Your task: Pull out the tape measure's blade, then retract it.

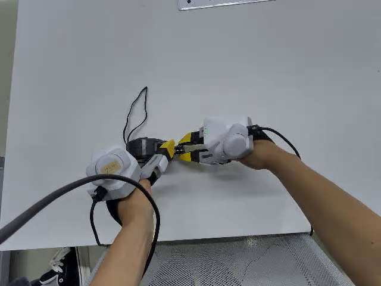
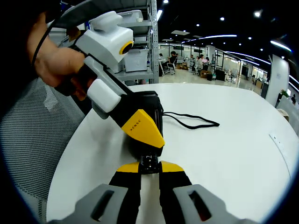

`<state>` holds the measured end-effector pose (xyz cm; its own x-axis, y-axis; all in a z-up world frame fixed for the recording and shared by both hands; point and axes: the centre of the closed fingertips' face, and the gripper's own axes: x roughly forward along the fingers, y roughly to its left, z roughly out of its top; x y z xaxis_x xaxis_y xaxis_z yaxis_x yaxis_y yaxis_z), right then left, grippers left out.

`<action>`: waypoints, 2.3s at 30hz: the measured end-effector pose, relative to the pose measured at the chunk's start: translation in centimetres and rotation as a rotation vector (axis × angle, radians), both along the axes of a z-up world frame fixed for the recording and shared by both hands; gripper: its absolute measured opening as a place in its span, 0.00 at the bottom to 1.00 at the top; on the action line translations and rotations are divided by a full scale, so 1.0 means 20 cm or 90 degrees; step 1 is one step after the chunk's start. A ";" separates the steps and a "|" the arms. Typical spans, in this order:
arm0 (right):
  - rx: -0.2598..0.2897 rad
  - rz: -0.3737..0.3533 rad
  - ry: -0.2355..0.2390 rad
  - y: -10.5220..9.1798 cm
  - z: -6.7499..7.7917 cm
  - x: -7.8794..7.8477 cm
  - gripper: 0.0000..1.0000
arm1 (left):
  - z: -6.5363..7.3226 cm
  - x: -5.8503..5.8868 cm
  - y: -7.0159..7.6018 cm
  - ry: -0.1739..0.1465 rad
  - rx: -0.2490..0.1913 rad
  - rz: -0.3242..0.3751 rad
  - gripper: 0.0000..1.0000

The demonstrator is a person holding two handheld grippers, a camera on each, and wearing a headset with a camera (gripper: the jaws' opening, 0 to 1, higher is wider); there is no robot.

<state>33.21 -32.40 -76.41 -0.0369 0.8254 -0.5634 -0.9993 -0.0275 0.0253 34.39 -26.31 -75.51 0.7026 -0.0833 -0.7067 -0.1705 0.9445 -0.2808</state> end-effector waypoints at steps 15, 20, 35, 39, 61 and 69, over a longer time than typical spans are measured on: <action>0.001 0.001 0.009 0.05 -0.02 -0.01 0.13 | 0.00 0.00 0.00 0.000 0.004 -0.001 0.64; 0.000 0.004 0.010 0.05 -0.03 -0.01 0.13 | 0.00 0.00 0.00 0.000 0.006 -0.002 0.64; -0.008 0.000 0.013 0.04 -0.06 0.00 0.14 | 0.00 0.00 -0.02 0.006 0.028 -0.003 0.64; -0.007 -0.001 0.011 0.04 -0.06 0.00 0.14 | 0.00 0.00 -0.02 0.005 0.031 -0.009 0.65; -0.008 -0.081 0.023 -0.11 0.02 0.03 0.33 | 0.06 0.00 -0.08 -0.020 0.053 -0.090 0.78; 0.006 -0.162 0.041 -0.20 0.09 0.04 0.48 | 0.16 0.01 -0.14 -0.078 0.102 -0.229 0.83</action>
<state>34.06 -36.42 -74.56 0.1372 0.8178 -0.5589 -0.9703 0.2245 0.0903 34.62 -29.16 -72.26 0.7286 -0.2353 -0.6432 0.2043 0.9710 -0.1238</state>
